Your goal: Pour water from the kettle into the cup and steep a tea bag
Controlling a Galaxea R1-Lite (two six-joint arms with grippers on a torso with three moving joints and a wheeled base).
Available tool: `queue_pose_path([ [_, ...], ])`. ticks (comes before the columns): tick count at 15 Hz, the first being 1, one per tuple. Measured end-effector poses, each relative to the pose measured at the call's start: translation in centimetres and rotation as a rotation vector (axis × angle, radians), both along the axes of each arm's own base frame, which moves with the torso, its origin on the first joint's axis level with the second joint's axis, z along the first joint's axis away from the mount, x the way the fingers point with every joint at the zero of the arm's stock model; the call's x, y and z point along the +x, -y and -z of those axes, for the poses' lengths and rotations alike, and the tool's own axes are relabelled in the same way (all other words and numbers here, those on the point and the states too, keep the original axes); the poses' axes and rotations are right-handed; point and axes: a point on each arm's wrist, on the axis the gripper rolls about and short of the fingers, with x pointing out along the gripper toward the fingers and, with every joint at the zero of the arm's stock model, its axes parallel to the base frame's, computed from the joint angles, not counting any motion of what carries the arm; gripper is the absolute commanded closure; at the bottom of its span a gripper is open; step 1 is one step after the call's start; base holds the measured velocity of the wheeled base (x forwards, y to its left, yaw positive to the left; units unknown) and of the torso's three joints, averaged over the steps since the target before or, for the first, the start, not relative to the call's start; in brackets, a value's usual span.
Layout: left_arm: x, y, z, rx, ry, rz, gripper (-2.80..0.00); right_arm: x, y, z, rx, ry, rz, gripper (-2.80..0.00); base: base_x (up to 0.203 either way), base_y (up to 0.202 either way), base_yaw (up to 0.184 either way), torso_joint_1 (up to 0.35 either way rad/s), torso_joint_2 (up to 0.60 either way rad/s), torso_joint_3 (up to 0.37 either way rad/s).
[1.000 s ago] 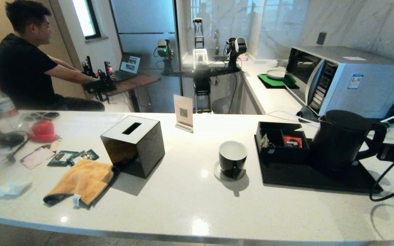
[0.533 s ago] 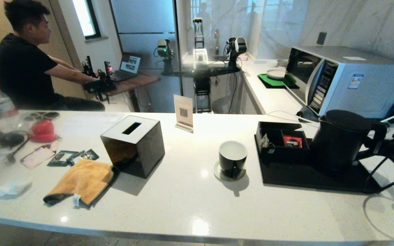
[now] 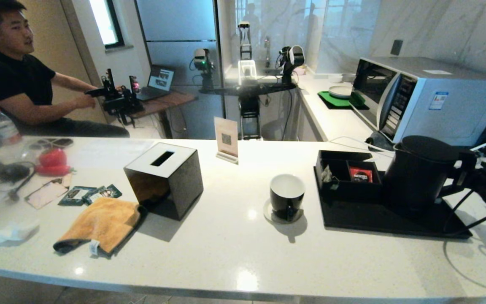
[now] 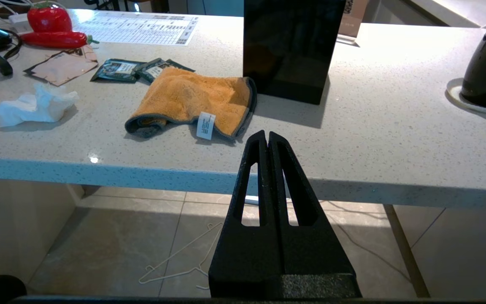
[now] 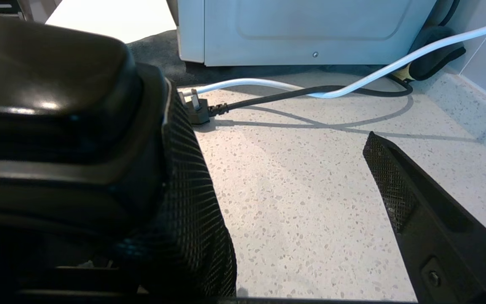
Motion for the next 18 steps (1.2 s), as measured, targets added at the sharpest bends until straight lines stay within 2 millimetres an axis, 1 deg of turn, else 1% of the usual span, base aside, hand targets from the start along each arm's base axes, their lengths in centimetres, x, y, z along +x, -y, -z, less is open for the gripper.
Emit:
queue_pose_path([
  [6, 0.0, 0.0, 0.0, 0.000, 0.000, 0.000, 0.00, 0.3, -0.1, 0.0, -0.003, 0.006, -0.005, -2.80, 0.000, 0.000, 0.000, 0.000, 0.00, 0.000],
  [18, 0.0, 0.0, 0.0, 0.000, 0.000, 0.000, 0.00, 0.6, -1.0, -0.6, -0.013, 0.021, -0.028, -2.80, 0.000, 0.000, 0.000, 0.000, 0.00, 0.000],
])
